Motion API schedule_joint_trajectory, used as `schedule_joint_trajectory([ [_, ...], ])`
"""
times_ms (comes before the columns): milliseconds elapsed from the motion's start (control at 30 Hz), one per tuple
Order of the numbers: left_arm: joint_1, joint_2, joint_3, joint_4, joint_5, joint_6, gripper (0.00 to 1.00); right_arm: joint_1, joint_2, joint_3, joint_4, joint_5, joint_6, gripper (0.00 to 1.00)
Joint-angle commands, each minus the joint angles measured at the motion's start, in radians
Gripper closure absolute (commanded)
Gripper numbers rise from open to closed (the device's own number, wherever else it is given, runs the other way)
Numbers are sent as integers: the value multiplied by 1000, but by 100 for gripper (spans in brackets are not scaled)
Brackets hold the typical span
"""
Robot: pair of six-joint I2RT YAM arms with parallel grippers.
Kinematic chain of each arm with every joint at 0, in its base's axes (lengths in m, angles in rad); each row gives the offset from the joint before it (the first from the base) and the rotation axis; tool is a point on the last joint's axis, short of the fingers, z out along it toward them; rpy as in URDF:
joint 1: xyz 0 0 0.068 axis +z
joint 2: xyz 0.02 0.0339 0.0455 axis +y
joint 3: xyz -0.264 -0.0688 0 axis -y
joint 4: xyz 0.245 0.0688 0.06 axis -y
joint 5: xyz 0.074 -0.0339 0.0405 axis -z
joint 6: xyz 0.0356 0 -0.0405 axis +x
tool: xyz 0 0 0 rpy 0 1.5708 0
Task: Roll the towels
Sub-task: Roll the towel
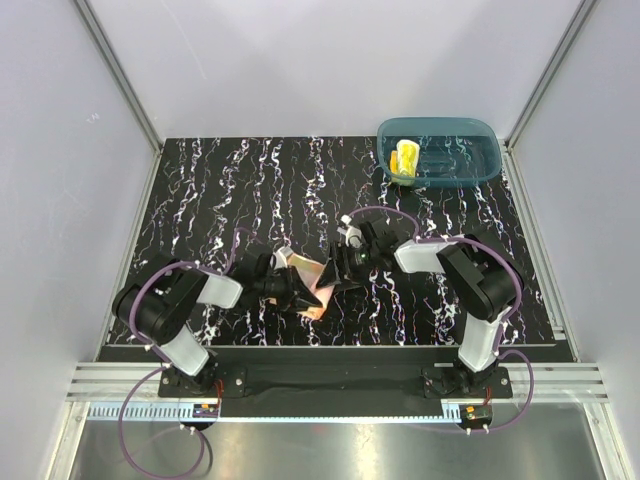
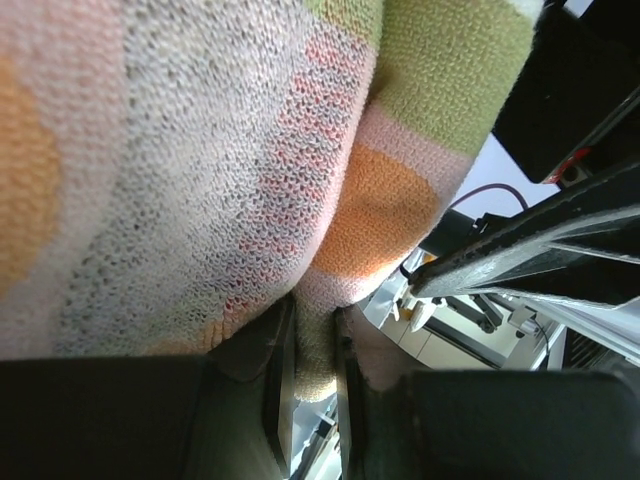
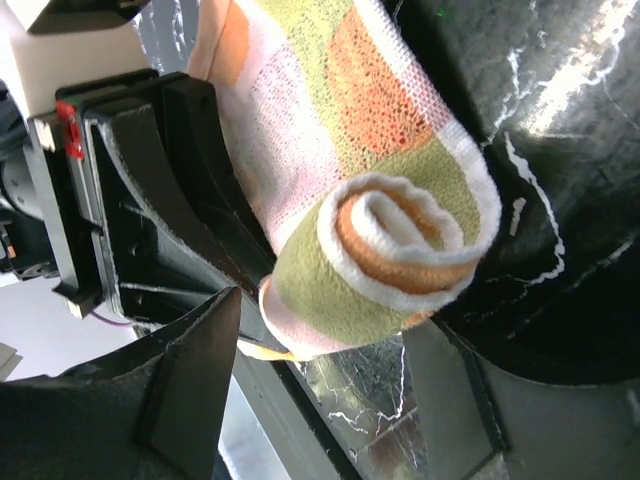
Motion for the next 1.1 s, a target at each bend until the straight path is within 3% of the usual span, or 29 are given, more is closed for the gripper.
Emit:
schedule_joint_trajectory([
  [0, 22, 18, -10, 44, 45, -12, 90, 14, 13, -36, 77, -2, 2, 29],
  [300, 53, 13, -27, 69, 66, -27, 91, 15, 36, -132, 353, -39, 120, 46],
  [500, 53, 6, -22, 58, 68, -21, 90, 22, 66, -135, 445, -26, 183, 53],
  [567, 53, 4, -24, 56, 69, -18, 90, 22, 62, -135, 454, -11, 192, 63],
  [667, 53, -3, -26, 47, 71, -10, 88, 22, 42, -127, 421, 15, 189, 76],
  [767, 53, -33, -12, -14, 43, 30, 78, 22, 23, -96, 303, 53, 155, 85],
  [900, 50, -144, 59, -332, -82, 171, 63, 30, -3, -55, 87, 121, 91, 89],
  [933, 47, -163, 79, -386, -145, 224, 55, 36, -6, -37, 53, 153, 80, 89],
  [1067, 31, -249, 171, -584, -268, 310, 46, 62, -23, 5, -85, 214, 40, 90],
])
